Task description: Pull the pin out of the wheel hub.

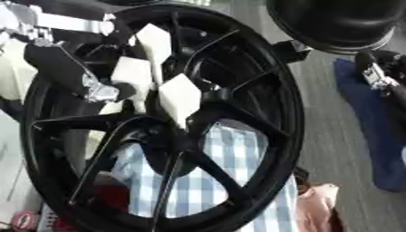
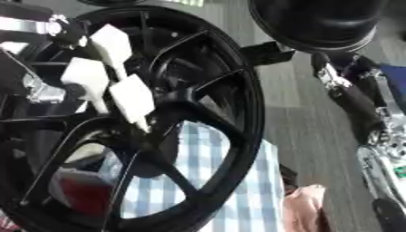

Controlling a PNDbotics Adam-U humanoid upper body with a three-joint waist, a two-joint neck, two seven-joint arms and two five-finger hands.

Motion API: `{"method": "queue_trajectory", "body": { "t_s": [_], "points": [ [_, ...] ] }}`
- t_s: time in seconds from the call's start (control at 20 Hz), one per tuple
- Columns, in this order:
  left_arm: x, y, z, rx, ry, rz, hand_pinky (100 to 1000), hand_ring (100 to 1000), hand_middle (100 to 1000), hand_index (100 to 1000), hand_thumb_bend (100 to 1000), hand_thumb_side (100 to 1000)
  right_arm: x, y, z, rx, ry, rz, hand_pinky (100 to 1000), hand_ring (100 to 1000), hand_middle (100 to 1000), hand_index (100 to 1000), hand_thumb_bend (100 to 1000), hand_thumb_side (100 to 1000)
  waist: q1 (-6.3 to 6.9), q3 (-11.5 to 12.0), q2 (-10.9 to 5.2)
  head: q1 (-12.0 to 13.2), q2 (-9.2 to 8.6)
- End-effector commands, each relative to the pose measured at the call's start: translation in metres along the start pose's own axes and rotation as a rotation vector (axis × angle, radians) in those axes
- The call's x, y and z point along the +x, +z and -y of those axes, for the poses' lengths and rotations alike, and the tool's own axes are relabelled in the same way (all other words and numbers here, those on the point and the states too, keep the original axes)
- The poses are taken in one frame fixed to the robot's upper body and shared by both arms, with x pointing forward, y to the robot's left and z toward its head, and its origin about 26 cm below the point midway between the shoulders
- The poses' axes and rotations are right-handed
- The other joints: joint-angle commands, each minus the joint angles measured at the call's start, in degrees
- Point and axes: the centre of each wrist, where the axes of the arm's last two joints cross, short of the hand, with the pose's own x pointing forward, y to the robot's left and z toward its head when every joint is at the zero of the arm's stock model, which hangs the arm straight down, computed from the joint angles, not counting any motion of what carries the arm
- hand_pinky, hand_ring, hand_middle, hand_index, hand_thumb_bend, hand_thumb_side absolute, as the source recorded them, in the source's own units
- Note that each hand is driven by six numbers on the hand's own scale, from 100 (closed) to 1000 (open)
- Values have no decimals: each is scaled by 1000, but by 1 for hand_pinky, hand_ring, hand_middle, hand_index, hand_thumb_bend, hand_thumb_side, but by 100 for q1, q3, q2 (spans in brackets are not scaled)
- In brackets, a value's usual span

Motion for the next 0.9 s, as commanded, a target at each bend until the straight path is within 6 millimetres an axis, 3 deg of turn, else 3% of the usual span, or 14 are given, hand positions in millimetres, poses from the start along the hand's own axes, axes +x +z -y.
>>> {"method": "queue_trajectory", "body": {
  "t_s": [0.05, 0.45, 0.7, 0.9],
  "points": [
    [6, 9, -8, 65, -8, 19, 619, 461, 412, 511, 100, 293, 4, -2, 5, -17, 2, 12, 811, 674, 664, 703, 403, 400, 23, -9, -144, -11, -14],
    [11, 36, -19, 196, -33, 19, 604, 413, 355, 444, 100, 229, 6, -1, 9, -26, 13, 18, 811, 673, 663, 704, 402, 400, 28, 57, -177, -95, 26],
    [11, 70, -30, 329, -41, 15, 604, 406, 347, 437, 100, 220, 6, -1, 14, -44, 26, 20, 811, 674, 664, 704, 403, 399, 5, 159, -206, -198, 63],
    [-5, 106, -34, 451, -7, -59, 608, 408, 349, 440, 100, 217, 5, 1, 19, -66, 39, 18, 811, 673, 663, 704, 402, 398, -23, 282, -237, -292, 93]
  ]
}}
